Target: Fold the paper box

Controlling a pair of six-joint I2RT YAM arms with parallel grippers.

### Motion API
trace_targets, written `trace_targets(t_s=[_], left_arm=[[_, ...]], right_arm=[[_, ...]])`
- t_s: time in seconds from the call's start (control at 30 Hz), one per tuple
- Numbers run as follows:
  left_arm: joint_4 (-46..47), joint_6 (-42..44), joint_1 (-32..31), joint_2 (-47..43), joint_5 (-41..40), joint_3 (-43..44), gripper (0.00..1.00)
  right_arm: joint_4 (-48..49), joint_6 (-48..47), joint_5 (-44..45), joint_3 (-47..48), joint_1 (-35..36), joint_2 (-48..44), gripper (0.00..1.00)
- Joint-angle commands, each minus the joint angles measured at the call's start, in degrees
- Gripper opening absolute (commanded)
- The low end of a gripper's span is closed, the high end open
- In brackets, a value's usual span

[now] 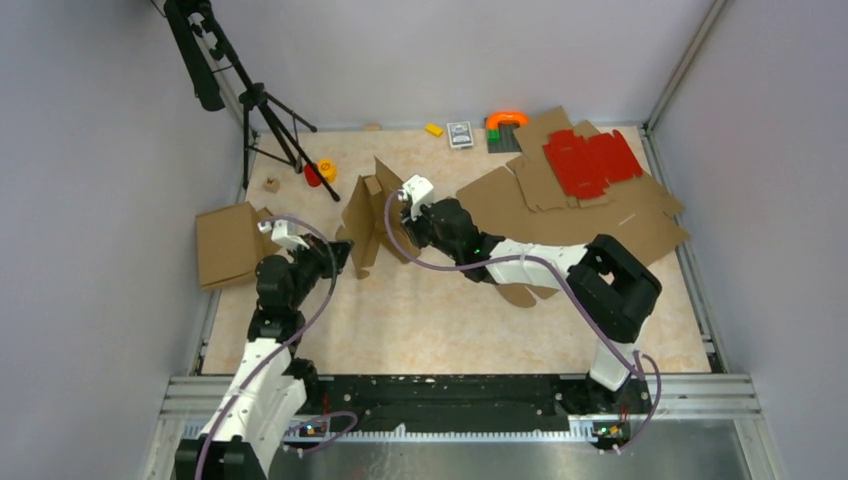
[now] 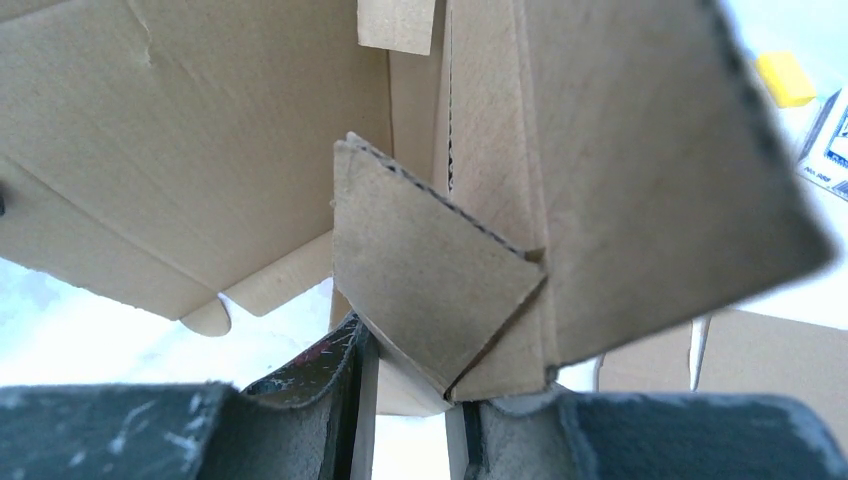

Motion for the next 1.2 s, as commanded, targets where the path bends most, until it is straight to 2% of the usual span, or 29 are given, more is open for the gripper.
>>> trace_targets(t_s=[0.0,0.13,0.27,0.37,0.43,0.6,0.7,0.87,1.0,1.17], left_arm=[[-5.9,1.9,-0.7,2.9,0.2,2.6,0.16],[-4.6,6.2,-0.7,7.7,-0.1,3.8,0.35],[-5.0,9.9,-0.7,14.7,0.4,7.4,0.38],[-4.4,10.3,-0.7,16.9,-0.5,8.5,0.38],[-2.9,9.0,-0.8,17.1,-0.6,7.9,0.35],[-1.4,3.1,-4.7,15.7,-4.4,6.2,0.08],[-1.4,-1.5,-8.7,16.9,-6.5,6.8,0.02],[0.2,-5.0,-15.1,17.1,-11.3,7.8,0.02],[-0.1,-6.2,-15.5,19.2,-10.1,9.6,0.04],[4.1,-9.8,-15.5,22.4,-11.7,7.7,0.08]], right_arm=[[-0.2,4.3,-0.8,-1.7,1.7,-3.2,0.16],[-0.1,4.6,-2.4,-1.9,1.7,-3.0,0.16],[0.0,4.6,-3.1,-1.7,1.7,-2.7,0.14],[-0.2,4.6,-3.2,-1.5,1.8,-2.5,0.13],[-0.2,4.9,-2.8,-1.5,1.7,-2.5,0.11],[0.0,7.3,-0.7,-1.4,1.7,-2.2,0.06],[1.9,9.0,-0.5,-2.4,1.8,-2.2,0.05],[2.0,8.8,-0.5,-2.5,1.9,-2.0,0.05],[3.3,8.3,-1.2,-3.6,1.9,-2.8,0.12],[4.4,8.2,-1.6,-4.8,1.9,-3.9,0.12]])
